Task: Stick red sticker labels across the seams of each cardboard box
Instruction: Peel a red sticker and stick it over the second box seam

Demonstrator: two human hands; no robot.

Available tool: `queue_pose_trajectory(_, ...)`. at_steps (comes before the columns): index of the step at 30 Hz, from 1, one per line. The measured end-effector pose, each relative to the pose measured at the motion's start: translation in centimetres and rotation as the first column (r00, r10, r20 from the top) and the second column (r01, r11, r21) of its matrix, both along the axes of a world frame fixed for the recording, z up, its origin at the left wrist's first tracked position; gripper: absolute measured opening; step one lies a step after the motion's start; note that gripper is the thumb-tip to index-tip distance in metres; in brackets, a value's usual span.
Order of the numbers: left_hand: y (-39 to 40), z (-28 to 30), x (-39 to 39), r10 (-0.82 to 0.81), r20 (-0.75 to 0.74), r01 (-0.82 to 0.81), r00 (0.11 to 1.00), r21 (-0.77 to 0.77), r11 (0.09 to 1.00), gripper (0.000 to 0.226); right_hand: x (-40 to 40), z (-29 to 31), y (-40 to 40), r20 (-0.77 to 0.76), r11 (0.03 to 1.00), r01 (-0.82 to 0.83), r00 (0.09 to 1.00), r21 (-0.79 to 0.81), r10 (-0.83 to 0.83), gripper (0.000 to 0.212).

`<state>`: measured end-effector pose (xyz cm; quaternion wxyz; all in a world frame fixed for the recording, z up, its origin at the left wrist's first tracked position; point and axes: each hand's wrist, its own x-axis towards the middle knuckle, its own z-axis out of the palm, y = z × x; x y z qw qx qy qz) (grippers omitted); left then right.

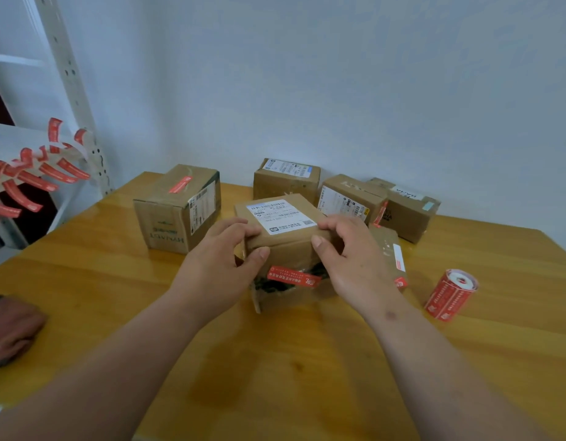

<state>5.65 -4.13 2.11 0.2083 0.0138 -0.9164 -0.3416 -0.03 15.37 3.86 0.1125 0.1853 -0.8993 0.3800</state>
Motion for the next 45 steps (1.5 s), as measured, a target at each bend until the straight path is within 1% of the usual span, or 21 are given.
queue_pose_trajectory(3, 0.2, -0.2, 0.1, 0.018, -0.009, -0.018, 1.000, 0.027, 0.999, 0.034, 0.3, 0.2, 0.3, -0.006, 1.000, 0.004, 1.000, -0.026, -0.004, 0.029)
queue_pose_trajectory(6, 0.2, -0.5, 0.0, 0.008, 0.002, -0.008, 1.000, 0.024, 1.000, 0.034, 0.2, 0.2, 0.5, -0.005, 1.000, 0.000, 1.000, -0.004, 0.000, 0.030)
queue_pose_trajectory(9, 0.4, -0.9, 0.0, -0.008, 0.013, 0.008, 1.000, 0.001, 1.000, 0.033, 0.2, -0.4, 0.7, 0.000, 1.000, -0.005, 1.000, 0.009, 0.005, 0.031)
queue_pose_trajectory(13, 0.5, -1.6, 0.3, -0.004, 0.014, 0.004, 1.000, -0.058, 0.998, 0.028, 0.5, -1.7, 1.0, 0.045, 0.999, -0.029, 0.999, 0.031, 0.027, 0.033)
queue_pose_trajectory(17, 0.6, -1.9, 0.1, -0.018, 0.006, 0.019, 1.000, -0.070, 0.997, 0.027, 0.7, -2.7, 1.2, 0.060, 1.000, -0.014, 0.998, 0.020, 0.013, 0.033)
queue_pose_trajectory(20, 0.7, -1.9, -0.1, -0.050, 0.006, 0.051, 0.999, -0.054, 0.997, 0.026, 0.7, -3.3, 1.4, 0.055, 0.998, 0.062, 0.997, -0.021, -0.061, 0.034)
queue_pose_trajectory(22, 0.7, -2.0, -0.2, -0.057, 0.004, 0.057, 0.998, -0.050, 0.997, 0.030, 1.2, -3.8, 1.4, 0.002, 0.982, 0.175, 0.985, -0.069, -0.175, 0.024)
queue_pose_trajectory(23, 0.6, -2.0, -0.2, -0.061, 0.007, 0.061, 0.998, -0.057, 0.997, 0.032, 1.6, -4.1, 1.5, -0.038, 0.971, 0.228, 0.972, -0.074, -0.231, 0.017)
queue_pose_trajectory(24, 0.6, -2.1, -0.2, -0.068, 0.011, 0.069, 0.998, -0.066, 0.995, 0.033, 2.1, -4.5, 1.4, -0.058, 0.965, 0.255, 0.964, -0.062, -0.259, 0.014)
queue_pose_trajectory(26, 0.5, -2.1, -0.3, -0.085, 0.012, 0.085, 0.996, -0.093, 0.992, 0.033, 3.3, -5.6, 1.1, -0.028, 0.976, 0.216, 0.976, 0.011, -0.215, 0.018)
queue_pose_trajectory(28, 0.5, -2.1, -0.3, -0.097, -0.010, 0.095, 0.995, -0.132, 0.987, 0.033, 4.5, -6.7, 0.3, 0.015, 0.987, 0.117, 0.993, 0.107, -0.119, 0.018)
queue_pose_trajectory(29, 0.6, -2.1, -0.3, -0.102, -0.020, 0.098, 0.995, -0.144, 0.985, 0.033, 4.9, -7.1, -0.1, 0.030, 0.988, 0.078, 0.996, 0.135, -0.083, 0.016)
queue_pose_trajectory(31, 0.8, -2.0, -0.3, -0.111, -0.034, 0.105, 0.993, -0.154, 0.982, 0.032, 5.3, -7.4, -0.8, 0.045, 0.990, 0.050, 0.997, 0.135, -0.057, 0.014)
queue_pose_trajectory(37, 1.6, -1.7, 0.0, -0.121, -0.062, 0.104, 0.991, -0.232, 0.967, 0.033, 5.4, -6.5, -1.5, 0.008, 0.983, 0.135, 0.991, 0.128, -0.137, 0.019)
queue_pose_trajectory(40, 1.9, -1.8, 0.1, -0.120, -0.084, 0.097, 0.989, -0.240, 0.966, 0.033, 5.2, -6.0, -1.5, 0.046, 0.980, 0.171, 0.983, 0.099, -0.176, 0.020)
queue_pose_trajectory(45, 2.1, -2.0, 0.1, -0.110, -0.089, 0.085, 0.990, -0.244, 0.966, 0.033, 5.0, -5.4, -1.8, 0.127, 0.979, 0.180, 0.973, 0.094, -0.191, 0.019)
